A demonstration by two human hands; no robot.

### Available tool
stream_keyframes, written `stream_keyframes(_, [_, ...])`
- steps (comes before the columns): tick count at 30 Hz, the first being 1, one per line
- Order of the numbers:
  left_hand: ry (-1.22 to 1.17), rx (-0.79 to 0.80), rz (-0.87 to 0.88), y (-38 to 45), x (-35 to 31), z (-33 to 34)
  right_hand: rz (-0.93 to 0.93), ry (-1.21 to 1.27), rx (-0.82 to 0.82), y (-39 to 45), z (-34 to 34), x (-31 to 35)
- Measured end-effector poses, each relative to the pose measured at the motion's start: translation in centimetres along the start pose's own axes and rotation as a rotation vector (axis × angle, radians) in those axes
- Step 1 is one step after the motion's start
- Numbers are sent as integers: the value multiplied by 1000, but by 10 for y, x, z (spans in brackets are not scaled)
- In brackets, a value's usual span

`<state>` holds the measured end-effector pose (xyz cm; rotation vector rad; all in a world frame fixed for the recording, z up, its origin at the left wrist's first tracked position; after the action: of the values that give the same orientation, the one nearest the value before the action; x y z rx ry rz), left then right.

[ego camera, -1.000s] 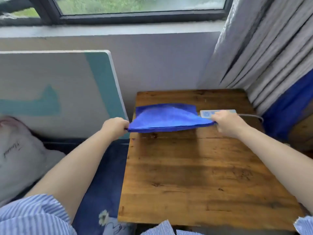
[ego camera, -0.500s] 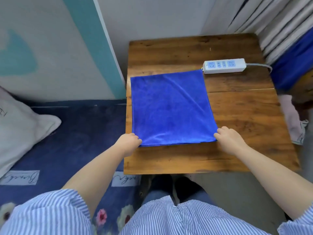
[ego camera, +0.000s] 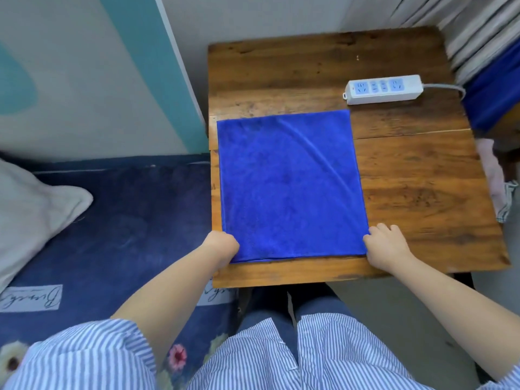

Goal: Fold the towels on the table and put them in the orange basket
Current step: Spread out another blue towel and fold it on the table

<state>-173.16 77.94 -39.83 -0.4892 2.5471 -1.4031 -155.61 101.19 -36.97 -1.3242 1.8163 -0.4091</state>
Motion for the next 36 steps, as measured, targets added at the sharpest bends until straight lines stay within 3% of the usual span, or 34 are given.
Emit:
stream_keyframes(2, [-82,-69,-15,8,10,-24,46,64,-76,10,-26,-8])
stream_keyframes(6, [-343,-309,-108,23,36,-85,39,206,-484,31,-102,-8])
stream_keyframes(9, [-531,-506,-184,34,56,-132,-4,384,-555,67,-142,-6])
stream_keyframes(14, [-729,-645,-265,62,81,-174,-90,500,-420,145,-159,7])
stream_keyframes(18, [-762,-585,-271,98,92,-175,-155,533,-402,185,-167,23])
stream_keyframes(25, [-714,-630,-283,139,112,-174,-267,520,-466,214,-165,25])
stream_keyframes(36, [-660,-704,-337,144,144,-167,157,616,-384,239,-112,-114])
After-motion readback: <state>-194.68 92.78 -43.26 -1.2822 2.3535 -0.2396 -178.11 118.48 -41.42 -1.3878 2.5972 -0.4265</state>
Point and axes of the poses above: each hand's wrist, its own y-axis towards the middle knuckle, its own z-axis out of the palm, x = y × z, the point moved 9 cm from there along y, towards the middle knuckle, and after that the axes turned 12 degrees about -y, right-handed, at the moved point
